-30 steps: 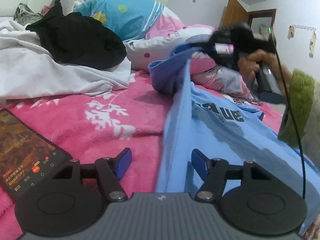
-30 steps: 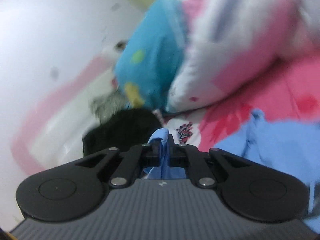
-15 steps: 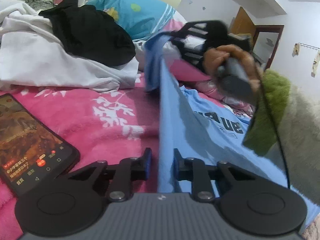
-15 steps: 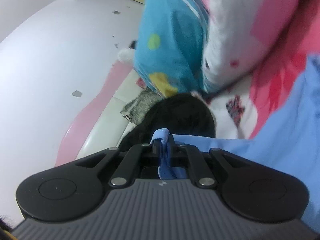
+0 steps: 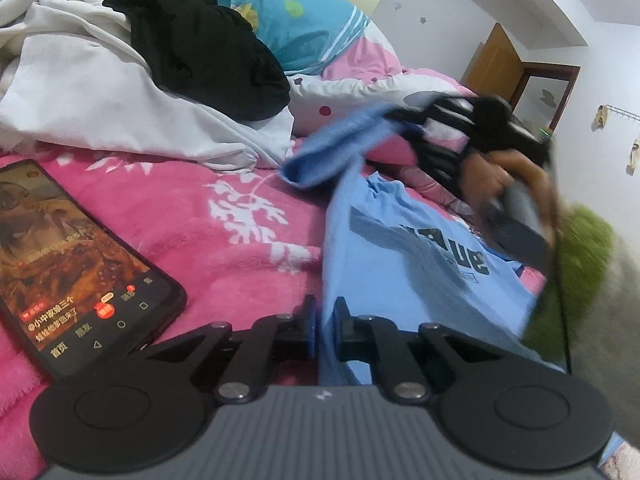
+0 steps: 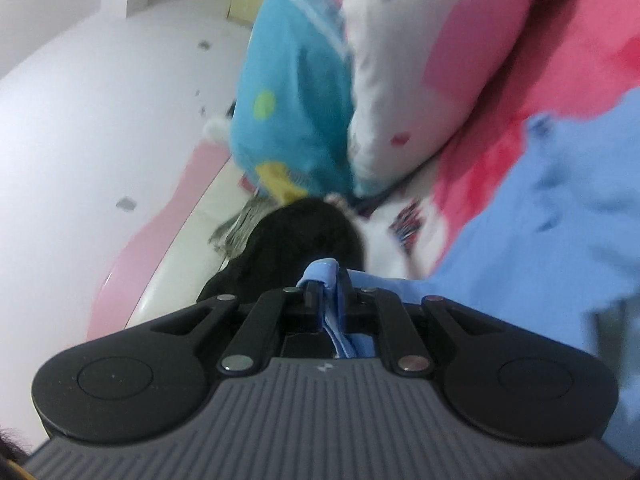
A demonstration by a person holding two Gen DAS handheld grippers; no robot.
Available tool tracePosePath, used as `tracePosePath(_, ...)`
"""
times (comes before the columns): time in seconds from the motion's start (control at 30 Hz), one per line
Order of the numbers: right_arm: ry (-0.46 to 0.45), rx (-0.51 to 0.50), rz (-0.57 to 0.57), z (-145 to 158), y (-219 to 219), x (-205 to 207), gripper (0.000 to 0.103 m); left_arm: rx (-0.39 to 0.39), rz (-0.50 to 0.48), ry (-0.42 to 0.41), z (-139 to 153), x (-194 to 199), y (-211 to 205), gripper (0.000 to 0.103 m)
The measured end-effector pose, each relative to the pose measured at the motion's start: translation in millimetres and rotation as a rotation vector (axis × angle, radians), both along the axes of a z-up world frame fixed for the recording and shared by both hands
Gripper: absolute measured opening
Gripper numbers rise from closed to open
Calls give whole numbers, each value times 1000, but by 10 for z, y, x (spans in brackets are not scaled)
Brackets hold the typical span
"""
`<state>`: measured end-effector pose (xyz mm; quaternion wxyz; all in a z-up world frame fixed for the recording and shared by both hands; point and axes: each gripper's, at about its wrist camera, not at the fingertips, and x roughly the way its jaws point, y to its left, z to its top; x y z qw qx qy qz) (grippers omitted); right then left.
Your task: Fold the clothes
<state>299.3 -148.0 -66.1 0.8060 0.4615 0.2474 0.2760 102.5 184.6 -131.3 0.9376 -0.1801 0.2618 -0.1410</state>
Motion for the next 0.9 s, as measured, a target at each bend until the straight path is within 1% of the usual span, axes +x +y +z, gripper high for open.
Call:
tracePosePath(0.03, 40, -69, -15, -33, -64, -65, 7, -1, 0, 1, 1, -1, 1, 9)
tracePosePath(0.1, 121, -207, -45, -98, -193, -195, 17, 3, 0, 0, 3, -9, -4, 9)
tracePosePath(0.13, 160, -279, -59, -127, -255, -260, 28, 8, 1, -2, 3, -14, -10, 9)
tracePosePath(0.17, 180, -385, -70, -114, -286, -326, 32, 15, 1, -4, 8, -14, -22, 9)
tracePosePath(0.2, 196, -486, -79, -97, -314, -392, 32, 23, 2, -7, 14, -14, -38, 9)
tracePosePath(0.3, 77, -646, -58, 110, -241, -548, 35, 51, 5, -14, 19, -12, -78, 9)
tracePosePath(0.33, 18, -702, -37, 191, -160, -594, 41, 58, 7, -16, 20, -12, -90, 9)
tracePosePath(0.37, -55, -762, -1, 276, -32, -607, 43, 65, 8, -18, 20, -13, -99, 9)
tracePosePath(0.4, -121, -810, 41, 332, 99, -605, 46, 69, 8, -19, 19, -14, -104, 10)
tracePosePath(0.47, -254, -913, 167, 394, 479, -604, 51, 78, 9, -22, 17, -16, -113, 10)
tracePosePath(0.6, -436, -1142, 379, 334, 1182, -538, 52, 89, 9, -27, 15, -25, -125, 10)
tracePosePath(0.63, -465, -1190, 423, 282, 1309, -515, 52, 92, 8, -28, 14, -26, -128, 10)
tracePosePath(0.7, -492, -1266, 510, 174, 1493, -450, 52, 96, 7, -30, 12, -26, -131, 10)
tracePosePath(0.8, -507, -1365, 634, 20, 1633, -336, 52, 103, 4, -32, 9, -26, -135, 10)
tracePosePath(0.83, -510, -1389, 654, -25, 1671, -294, 52, 103, 4, -32, 8, -25, -135, 10)
tracePosePath(0.9, -529, -1398, 675, -45, 1715, -235, 52, 96, 3, -30, 7, -20, -127, 10)
